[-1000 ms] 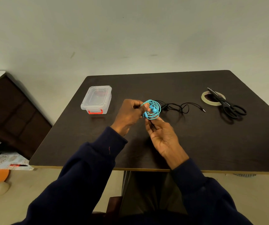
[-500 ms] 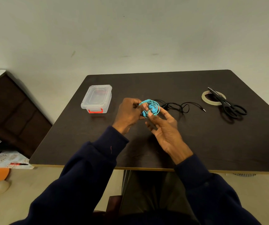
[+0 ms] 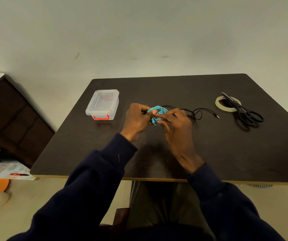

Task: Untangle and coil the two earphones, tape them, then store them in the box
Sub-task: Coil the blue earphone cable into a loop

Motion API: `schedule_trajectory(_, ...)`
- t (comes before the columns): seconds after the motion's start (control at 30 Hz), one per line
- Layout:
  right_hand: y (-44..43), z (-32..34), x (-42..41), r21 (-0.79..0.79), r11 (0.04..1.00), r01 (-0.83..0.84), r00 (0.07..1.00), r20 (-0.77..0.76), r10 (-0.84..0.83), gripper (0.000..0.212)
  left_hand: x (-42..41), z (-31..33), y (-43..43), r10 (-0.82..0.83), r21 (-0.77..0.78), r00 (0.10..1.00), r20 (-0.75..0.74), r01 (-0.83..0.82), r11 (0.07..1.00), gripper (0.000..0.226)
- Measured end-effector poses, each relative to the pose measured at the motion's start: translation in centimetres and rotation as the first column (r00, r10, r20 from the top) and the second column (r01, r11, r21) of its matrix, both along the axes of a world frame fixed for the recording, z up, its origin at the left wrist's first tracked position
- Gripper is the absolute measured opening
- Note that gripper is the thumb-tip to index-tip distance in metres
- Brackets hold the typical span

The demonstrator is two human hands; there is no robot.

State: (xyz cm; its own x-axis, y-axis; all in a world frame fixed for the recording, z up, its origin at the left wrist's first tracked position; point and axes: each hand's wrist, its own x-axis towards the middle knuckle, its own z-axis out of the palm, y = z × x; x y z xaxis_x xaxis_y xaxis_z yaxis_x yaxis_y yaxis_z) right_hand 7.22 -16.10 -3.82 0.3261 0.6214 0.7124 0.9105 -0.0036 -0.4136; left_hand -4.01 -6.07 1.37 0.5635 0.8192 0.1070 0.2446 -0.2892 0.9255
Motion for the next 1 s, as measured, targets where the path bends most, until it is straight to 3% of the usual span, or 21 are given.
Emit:
schedule_trajectory(0.13, 0.4, 0.1, -0.2, -0.013, 0.999, -0.040, 0.998, -0.041, 0.040, 0.029, 0.0, 0.0, 0.0, 0.022, -0.034, 1.000, 0.011, -0.022, 0.999, 0.024)
schedule_trajectory(0.37, 0.2, -1.0, -0.8, 0.188, 0.981, -0.040, 0.986, -0.153, 0.070, 0.012, 0.1, 0.4, 0.0, 0.090, -0.218, 0.994, 0.068, -0.073, 0.973, 0.023)
schedule_trajectory(0.53, 0.1, -1.6, -0.7, 0.248, 0.968, -0.044, 0.963, -0.248, 0.107, 0.014, 0.2, 0.4, -0.9, 0.096, -0.150, 0.992, 0.086, -0.082, 0.985, 0.021)
schedule_trajectory(0.63, 0.1, -1.6, -0.6, 0.303, 0.953, 0.001, 0.934, -0.341, 0.108, 0.013, 0.2, 0.6, -1.1, 0.093, -0.199, 0.989, 0.118, -0.068, 0.978, 0.022)
schedule_trajectory(0.73, 0.0, -1.6, -0.8, 0.350, 0.936, 0.027, 0.951, -0.296, 0.084, 0.014, 0.1, 1.3, -1.2, 0.116, -0.350, 0.970, 0.213, -0.036, 0.936, 0.019)
schedule_trajectory(0.87, -0.2, -1.3, -0.2, 0.370, 0.928, 0.041, 0.958, -0.278, 0.069, 0.013, -0.2, 2.1, -1.0, 0.161, -0.614, 0.926, 0.341, 0.090, 0.784, 0.011)
schedule_trajectory(1.0, -0.4, -1.2, -0.5, 0.353, 0.935, 0.022, 0.971, -0.232, 0.065, 0.014, -0.4, 1.6, -0.9, 0.136, -0.627, 0.917, 0.375, 0.143, 0.766, 0.011)
